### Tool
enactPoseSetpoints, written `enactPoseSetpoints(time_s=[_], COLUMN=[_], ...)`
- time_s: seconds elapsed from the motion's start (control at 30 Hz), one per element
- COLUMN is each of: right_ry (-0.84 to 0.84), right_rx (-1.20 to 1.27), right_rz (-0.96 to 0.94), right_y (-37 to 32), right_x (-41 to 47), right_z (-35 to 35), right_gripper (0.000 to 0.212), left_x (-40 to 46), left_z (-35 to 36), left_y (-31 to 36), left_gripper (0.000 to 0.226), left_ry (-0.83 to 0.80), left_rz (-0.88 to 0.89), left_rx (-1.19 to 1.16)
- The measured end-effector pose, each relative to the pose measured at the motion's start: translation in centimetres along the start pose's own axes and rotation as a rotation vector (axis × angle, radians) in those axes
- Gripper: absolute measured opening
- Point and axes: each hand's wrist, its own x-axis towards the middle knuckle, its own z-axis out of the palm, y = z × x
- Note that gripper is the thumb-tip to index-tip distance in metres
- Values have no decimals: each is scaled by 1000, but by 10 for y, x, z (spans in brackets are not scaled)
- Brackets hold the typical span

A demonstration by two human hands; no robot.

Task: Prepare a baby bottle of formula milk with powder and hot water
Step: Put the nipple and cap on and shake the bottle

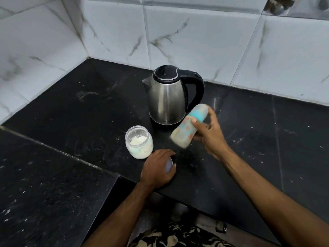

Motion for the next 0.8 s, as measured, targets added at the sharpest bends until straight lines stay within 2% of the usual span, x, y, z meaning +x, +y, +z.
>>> enactPoseSetpoints(time_s=[0.1, 0.13, 0.17, 0.27, 0.33, 0.4, 0.47, 0.5, 0.53, 0.57, 0.63, 0.7, 0.73, 0.8], right_ry=[-353, -369, -312, 27, 102, -46, -337, -426, -428, -351, -84, 86, 96, -63], right_rx=[-347, -361, -317, -19, 92, -48, -294, -356, -350, -299, -124, 53, 67, -103], right_rz=[70, 61, 32, -17, -29, 6, 47, 45, 21, -10, -19, -20, -20, -5], right_y=[3, 3, 1, -10, -7, 1, 10, 13, 13, 10, 0, -3, -1, 6], right_x=[-14, -14, -11, 4, 9, -1, -14, -16, -15, -12, -2, 6, 5, -4], right_z=[0, -1, 0, 3, 3, 7, 9, 7, 7, 8, 9, 9, 9, 8], right_gripper=[74, 74, 72, 63, 62, 68, 73, 73, 72, 71, 66, 65, 66, 68], left_x=[3, 3, 2, -1, -1, 1, 2, 2, 2, 1, -1, -1, -1, 0], left_z=[-3, -3, -2, 1, 1, -1, -3, -5, -5, -4, -1, 0, 1, 1], left_y=[1, 2, 1, -1, -1, 1, 3, 4, 4, 3, 1, 0, 0, -1], left_gripper=[35, 36, 37, 40, 40, 35, 35, 39, 40, 38, 34, 38, 38, 35], left_ry=[-12, -10, -5, 10, 23, 35, 30, 18, 19, 29, 37, 37, 37, 30], left_rz=[13, 12, 12, -5, -2, 6, 1, -13, -17, -6, 7, -3, -1, 6], left_rx=[-16, -20, -19, -4, -10, -17, -22, -29, -34, -30, -15, -15, -12, -18])
